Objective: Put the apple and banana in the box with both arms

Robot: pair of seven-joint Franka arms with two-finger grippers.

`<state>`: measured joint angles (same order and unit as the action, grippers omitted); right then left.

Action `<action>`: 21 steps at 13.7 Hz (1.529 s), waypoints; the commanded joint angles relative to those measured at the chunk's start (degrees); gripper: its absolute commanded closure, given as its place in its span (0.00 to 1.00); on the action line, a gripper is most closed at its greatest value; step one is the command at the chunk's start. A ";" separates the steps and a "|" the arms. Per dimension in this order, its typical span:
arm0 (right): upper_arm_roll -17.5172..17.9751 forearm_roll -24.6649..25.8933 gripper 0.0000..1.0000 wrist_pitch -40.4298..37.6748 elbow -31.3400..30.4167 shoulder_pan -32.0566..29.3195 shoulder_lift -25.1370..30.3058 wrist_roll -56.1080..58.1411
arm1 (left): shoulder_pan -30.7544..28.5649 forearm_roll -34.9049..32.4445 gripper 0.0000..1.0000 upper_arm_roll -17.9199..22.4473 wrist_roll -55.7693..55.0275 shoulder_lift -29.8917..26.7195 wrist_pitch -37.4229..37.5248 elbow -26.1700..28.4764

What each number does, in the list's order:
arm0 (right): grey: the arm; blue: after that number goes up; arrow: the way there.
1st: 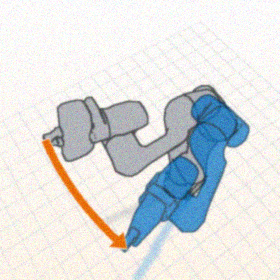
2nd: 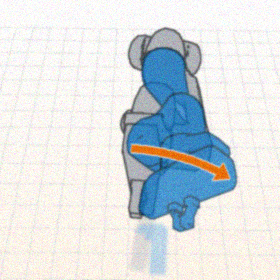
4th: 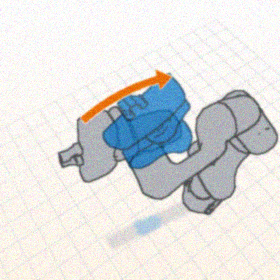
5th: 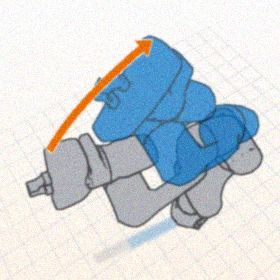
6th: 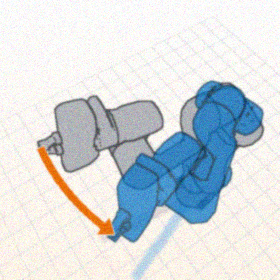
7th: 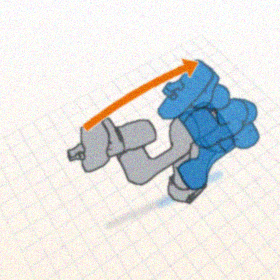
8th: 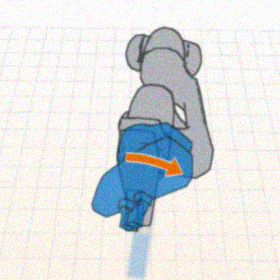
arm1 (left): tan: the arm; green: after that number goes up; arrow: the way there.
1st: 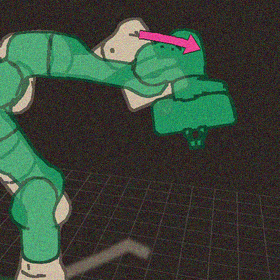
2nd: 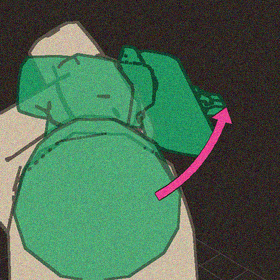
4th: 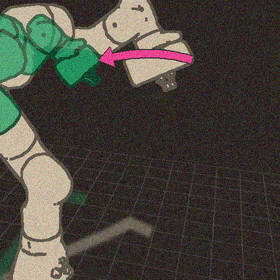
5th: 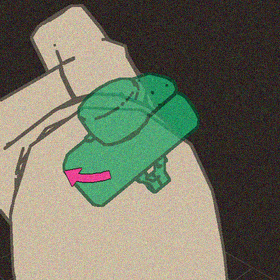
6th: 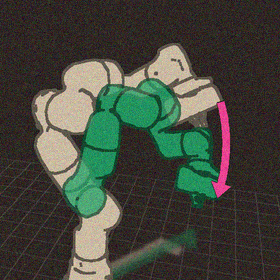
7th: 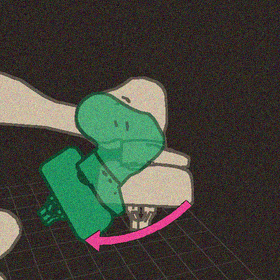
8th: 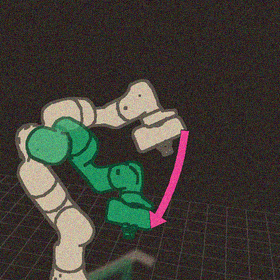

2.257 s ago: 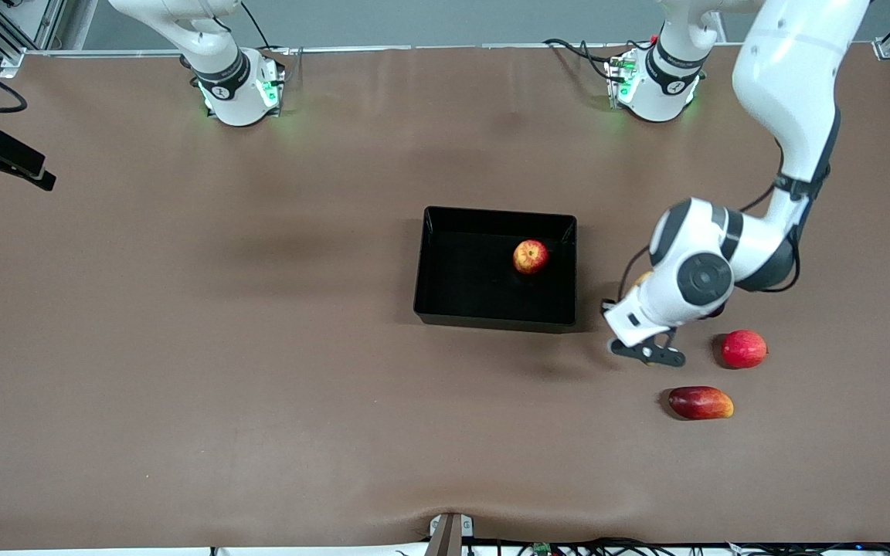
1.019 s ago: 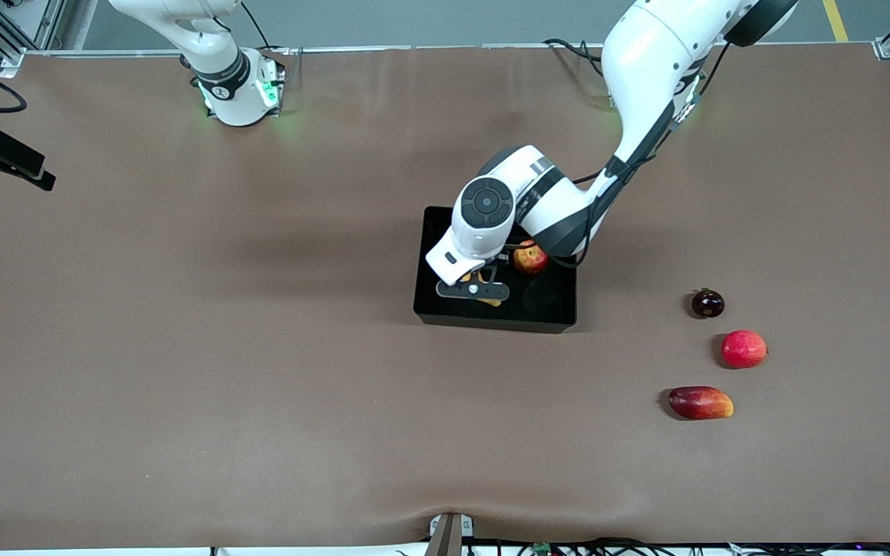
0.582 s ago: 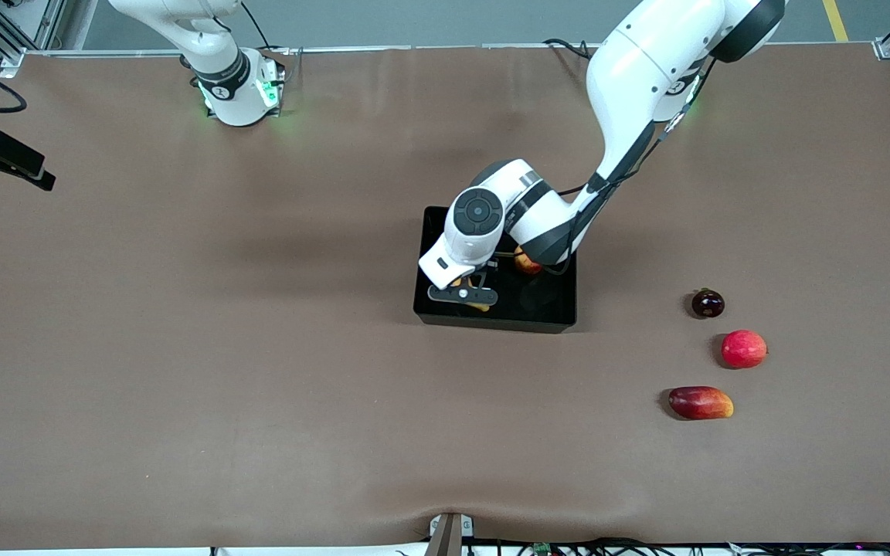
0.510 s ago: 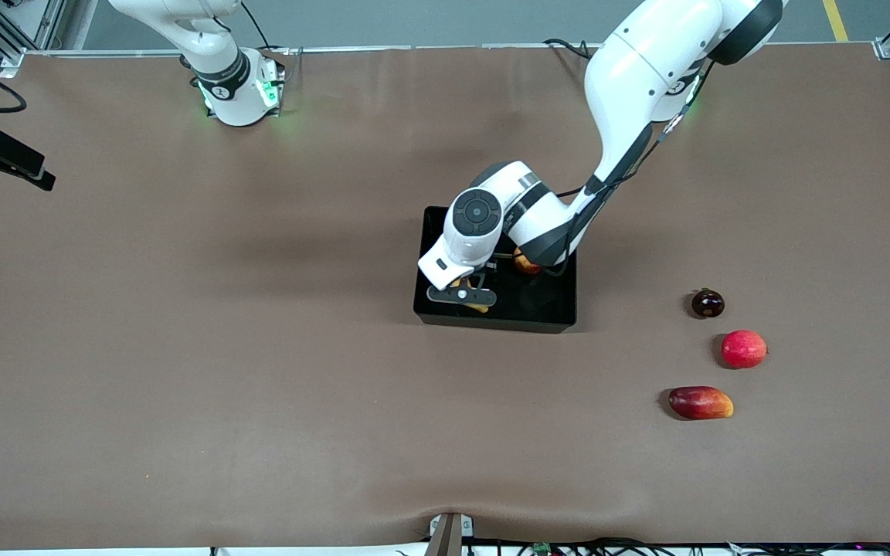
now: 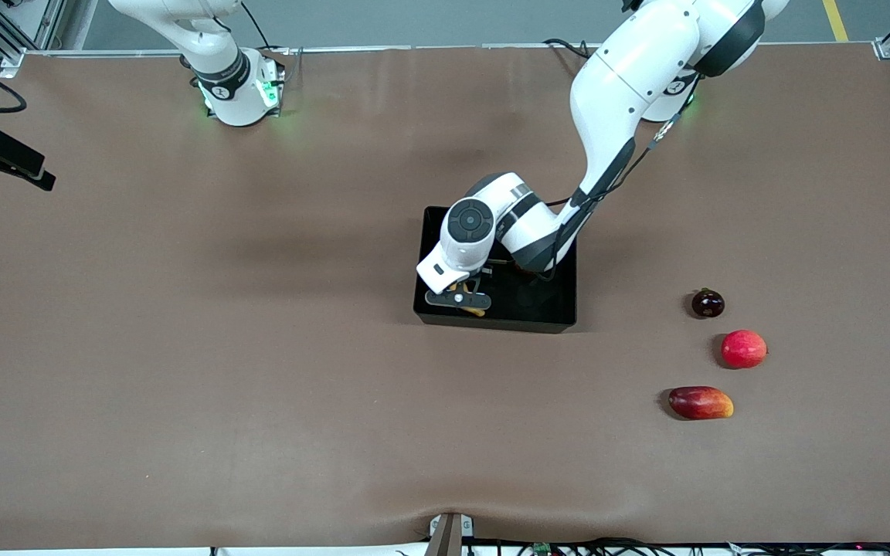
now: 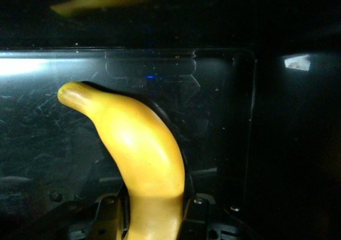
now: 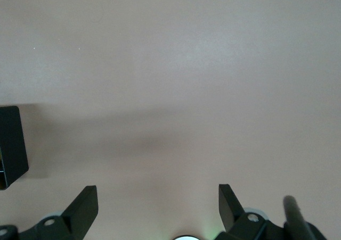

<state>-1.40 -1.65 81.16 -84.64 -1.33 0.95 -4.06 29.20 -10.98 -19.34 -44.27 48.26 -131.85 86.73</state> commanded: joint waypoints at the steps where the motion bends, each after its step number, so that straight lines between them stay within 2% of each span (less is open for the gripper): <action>1: 0.70 -0.29 0.00 -0.04 0.09 -1.22 0.10 0.80 | 0.60 -1.41 0.86 0.88 -0.73 1.40 -0.51 -1.30; 2: 0.70 -0.29 0.00 -0.04 0.09 -1.39 0.10 0.80 | 0.42 -1.41 0.74 1.23 -0.38 1.40 -0.51 -1.38; 3: 0.70 -0.29 0.00 -0.04 0.09 -1.39 0.10 0.80 | 0.42 -1.68 0.28 1.40 -0.12 1.05 -0.51 -1.38; 4: 0.70 -0.29 0.00 -0.04 0.09 -1.48 0.10 0.80 | 0.68 -2.46 0.00 1.58 -0.37 0.61 -0.51 -1.47; 7: 0.70 -0.29 0.00 0.05 0.09 -1.48 0.10 0.80 | 0.07 -5.90 0.00 1.67 -0.64 -2.54 0.36 -2.43; 9: 0.70 -0.29 0.00 0.05 0.09 -1.39 0.10 0.80 | -1.07 -5.98 0.00 1.76 -0.20 -6.75 6.74 -3.92; 14: 0.70 -0.29 0.00 0.05 0.09 -1.48 0.10 0.80 | -10.55 -5.37 0.00 1.41 6.92 -20.99 17.83 -4.20; 21: 0.70 -0.29 0.00 0.05 0.09 -1.48 0.01 0.80 | -20.58 -0.27 0.00 1.05 8.32 -34.27 33.75 -4.11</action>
<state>-1.45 -1.65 81.16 -84.66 -1.52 0.90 -4.05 10.18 -12.65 -17.83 -37.00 18.47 -100.95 80.28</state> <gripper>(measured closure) 0.000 0.000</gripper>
